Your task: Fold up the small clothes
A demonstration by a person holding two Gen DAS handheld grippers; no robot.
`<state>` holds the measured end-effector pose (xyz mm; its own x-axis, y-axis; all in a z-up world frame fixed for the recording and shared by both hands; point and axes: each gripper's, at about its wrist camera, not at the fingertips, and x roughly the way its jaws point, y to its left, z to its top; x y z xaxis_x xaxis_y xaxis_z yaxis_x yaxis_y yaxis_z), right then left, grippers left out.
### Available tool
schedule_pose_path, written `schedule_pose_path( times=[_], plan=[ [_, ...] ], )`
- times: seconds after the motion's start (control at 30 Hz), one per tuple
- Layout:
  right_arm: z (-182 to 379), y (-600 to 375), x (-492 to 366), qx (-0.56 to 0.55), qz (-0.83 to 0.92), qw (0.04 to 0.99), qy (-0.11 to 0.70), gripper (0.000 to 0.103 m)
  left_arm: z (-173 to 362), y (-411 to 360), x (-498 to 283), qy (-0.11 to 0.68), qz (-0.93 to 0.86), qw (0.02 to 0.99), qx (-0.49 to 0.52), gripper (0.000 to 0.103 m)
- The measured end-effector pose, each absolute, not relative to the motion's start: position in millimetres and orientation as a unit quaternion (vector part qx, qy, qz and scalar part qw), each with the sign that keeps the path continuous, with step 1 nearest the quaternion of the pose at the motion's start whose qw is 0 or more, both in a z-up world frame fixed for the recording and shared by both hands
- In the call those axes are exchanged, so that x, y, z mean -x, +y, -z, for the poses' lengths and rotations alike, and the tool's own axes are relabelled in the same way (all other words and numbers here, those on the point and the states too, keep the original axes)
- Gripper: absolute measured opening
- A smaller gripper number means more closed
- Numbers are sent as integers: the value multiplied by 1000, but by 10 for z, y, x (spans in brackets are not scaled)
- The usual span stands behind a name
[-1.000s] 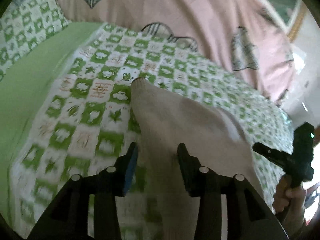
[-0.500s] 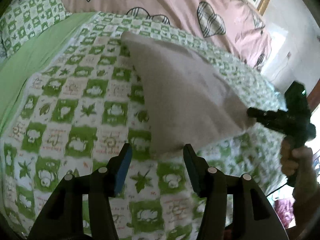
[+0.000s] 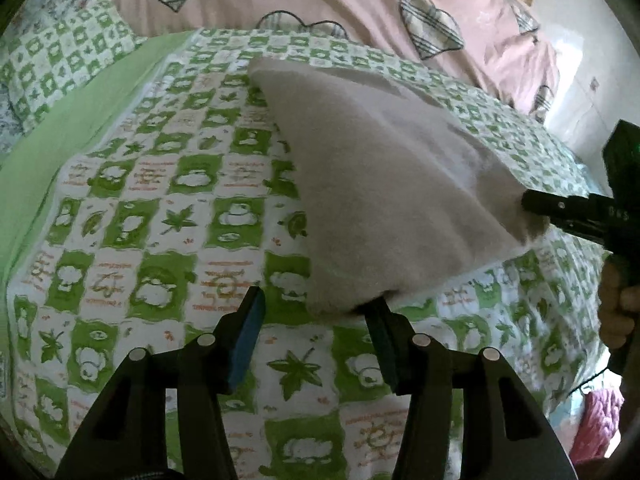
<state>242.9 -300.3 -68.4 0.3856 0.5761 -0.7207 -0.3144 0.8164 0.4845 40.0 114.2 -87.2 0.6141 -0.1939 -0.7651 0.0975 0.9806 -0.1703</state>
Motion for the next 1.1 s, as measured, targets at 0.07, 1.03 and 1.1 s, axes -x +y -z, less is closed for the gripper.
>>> schedule_pose_path(
  times=[0.07, 1.03, 1.1],
  plan=[
    [682, -3021, -2427, -141, -271, 821, 482, 29, 895, 1231, -453, 437, 69, 892, 87, 48],
    [867, -3128, -2768, -152, -262, 813, 497, 7, 917, 1073, -516, 461, 75, 877, 116, 12],
    [792, -3144, -2718, -151, -262, 821, 484, 7, 911, 1062, -510, 461, 74, 877, 114, 12]
  ],
)
